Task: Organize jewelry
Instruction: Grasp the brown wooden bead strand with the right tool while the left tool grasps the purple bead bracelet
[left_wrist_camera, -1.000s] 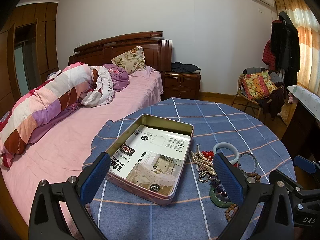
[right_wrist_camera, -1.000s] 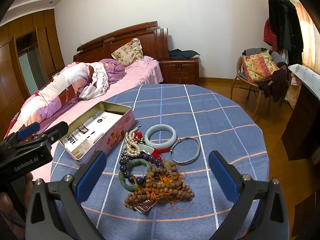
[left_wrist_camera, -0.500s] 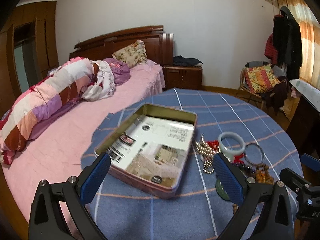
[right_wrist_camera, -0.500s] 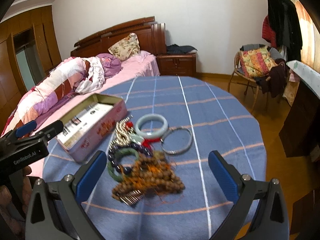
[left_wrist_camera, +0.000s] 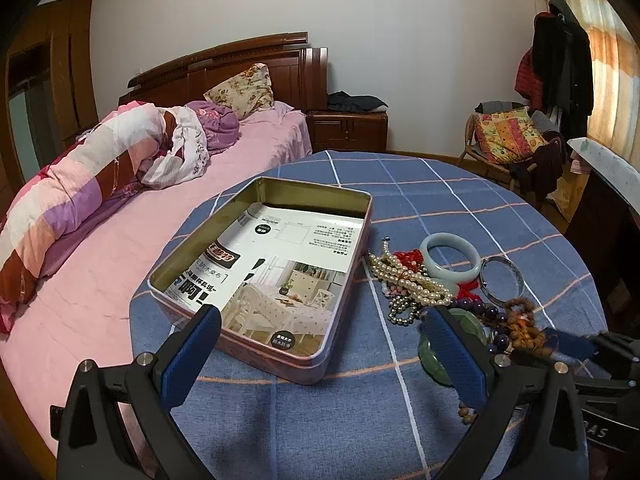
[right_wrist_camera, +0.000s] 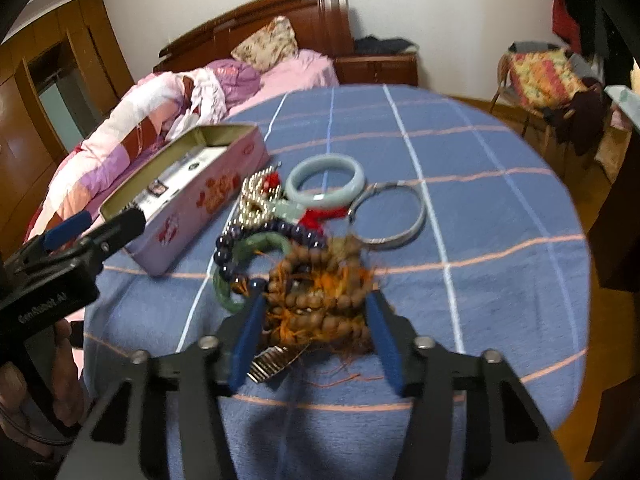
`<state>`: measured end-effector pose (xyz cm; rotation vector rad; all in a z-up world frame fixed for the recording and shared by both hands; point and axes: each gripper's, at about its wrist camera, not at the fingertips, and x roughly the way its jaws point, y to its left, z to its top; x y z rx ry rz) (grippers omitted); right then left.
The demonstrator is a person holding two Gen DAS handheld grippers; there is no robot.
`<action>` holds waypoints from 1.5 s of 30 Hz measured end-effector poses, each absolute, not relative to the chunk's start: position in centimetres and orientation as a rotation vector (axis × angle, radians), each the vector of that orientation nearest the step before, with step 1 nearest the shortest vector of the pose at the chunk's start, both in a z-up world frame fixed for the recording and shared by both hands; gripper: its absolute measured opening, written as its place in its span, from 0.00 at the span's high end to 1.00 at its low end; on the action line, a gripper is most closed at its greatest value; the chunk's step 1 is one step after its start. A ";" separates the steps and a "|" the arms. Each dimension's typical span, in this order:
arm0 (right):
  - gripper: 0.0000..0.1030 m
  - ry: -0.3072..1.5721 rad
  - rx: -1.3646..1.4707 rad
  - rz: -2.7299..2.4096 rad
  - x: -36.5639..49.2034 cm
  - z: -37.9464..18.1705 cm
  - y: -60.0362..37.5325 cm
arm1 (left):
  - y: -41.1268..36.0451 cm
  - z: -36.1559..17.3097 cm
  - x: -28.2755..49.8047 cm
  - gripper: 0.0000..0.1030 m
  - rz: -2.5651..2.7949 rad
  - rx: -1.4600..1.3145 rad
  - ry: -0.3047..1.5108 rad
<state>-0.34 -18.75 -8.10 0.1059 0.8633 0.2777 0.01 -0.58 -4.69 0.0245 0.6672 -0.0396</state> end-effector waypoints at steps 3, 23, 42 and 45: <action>0.69 0.848 0.114 0.290 -0.6 -7.8 -19.0 | -0.8 -4.7 0.0 0.01 -0.052 0.024 0.668; 0.91 0.708 0.125 0.290 -0.3 -5.2 -20.8 | -3.4 -5.3 1.0 0.01 -0.138 0.051 0.699; 0.91 0.712 0.155 0.295 0.1 -5.9 -21.5 | -7.1 -8.2 2.9 0.84 -0.309 0.088 0.865; 0.91 0.705 0.156 0.294 0.1 -5.8 -21.5 | -6.6 -7.1 2.2 0.87 -0.304 0.078 0.814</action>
